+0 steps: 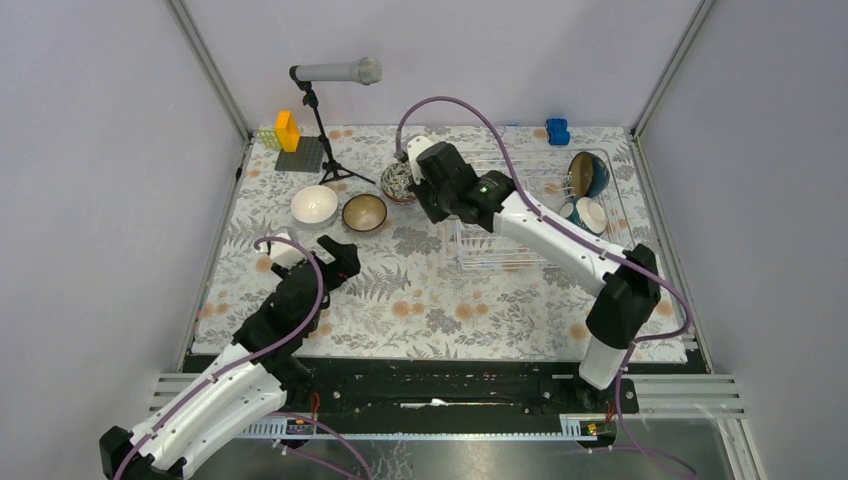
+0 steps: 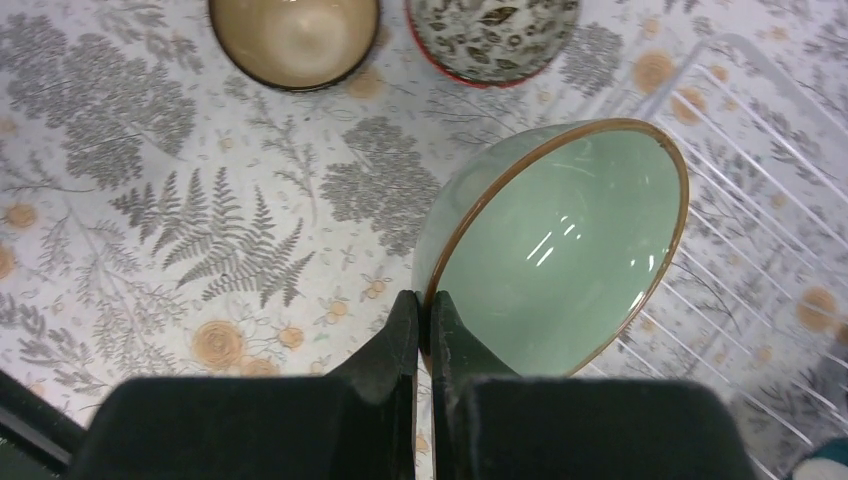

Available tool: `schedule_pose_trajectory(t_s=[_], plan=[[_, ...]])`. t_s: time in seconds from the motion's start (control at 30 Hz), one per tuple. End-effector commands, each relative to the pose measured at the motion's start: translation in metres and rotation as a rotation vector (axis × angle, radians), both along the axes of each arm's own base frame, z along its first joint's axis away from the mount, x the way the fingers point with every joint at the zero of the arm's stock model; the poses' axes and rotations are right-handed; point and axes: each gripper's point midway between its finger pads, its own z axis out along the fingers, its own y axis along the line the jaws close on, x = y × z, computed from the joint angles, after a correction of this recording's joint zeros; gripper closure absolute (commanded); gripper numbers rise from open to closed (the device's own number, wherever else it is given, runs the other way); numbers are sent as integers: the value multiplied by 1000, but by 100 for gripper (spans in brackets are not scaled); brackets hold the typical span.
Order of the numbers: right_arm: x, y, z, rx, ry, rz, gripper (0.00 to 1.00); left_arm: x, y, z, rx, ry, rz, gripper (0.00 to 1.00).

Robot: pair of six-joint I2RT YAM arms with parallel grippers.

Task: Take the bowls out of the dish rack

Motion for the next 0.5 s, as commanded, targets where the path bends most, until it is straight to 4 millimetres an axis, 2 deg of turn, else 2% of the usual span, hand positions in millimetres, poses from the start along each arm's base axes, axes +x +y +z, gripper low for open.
schedule_pose_trajectory(t_s=[0.0,0.23,0.47], plan=[[-2,44,16,88,-27,88,100,0,11,4,-29,-32,62,1],[-2,75,-31,3,28,81,100,-1,13,-2,-32,-22,70,1],[12,76,-75,-162,27,1,100,-1,12,-8,-32,2,77,1]])
